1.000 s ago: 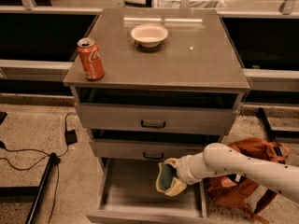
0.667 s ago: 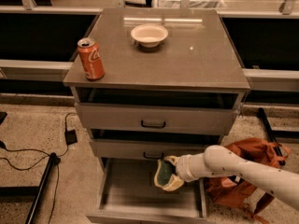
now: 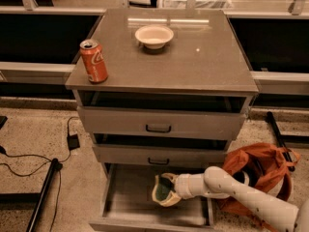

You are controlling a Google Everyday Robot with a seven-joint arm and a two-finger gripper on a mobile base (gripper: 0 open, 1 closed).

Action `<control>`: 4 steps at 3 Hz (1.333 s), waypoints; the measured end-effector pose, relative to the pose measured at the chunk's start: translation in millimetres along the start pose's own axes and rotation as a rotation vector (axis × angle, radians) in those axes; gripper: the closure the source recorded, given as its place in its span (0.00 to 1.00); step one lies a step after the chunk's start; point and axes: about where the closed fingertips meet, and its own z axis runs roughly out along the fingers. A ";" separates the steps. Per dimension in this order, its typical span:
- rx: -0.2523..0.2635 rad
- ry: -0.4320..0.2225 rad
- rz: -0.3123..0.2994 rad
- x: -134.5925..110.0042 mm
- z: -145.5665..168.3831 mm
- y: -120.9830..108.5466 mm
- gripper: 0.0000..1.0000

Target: Place sponge into bottom drawer

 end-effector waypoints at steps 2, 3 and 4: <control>0.020 0.012 0.070 30.9 24.3 -2.4 1.00; 0.072 0.043 0.171 78.0 62.2 -3.2 1.00; 0.099 0.065 0.213 99.9 82.7 -3.6 1.00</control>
Offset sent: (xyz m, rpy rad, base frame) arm 0.0214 -0.0056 -0.0949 0.0063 0.1103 -0.1571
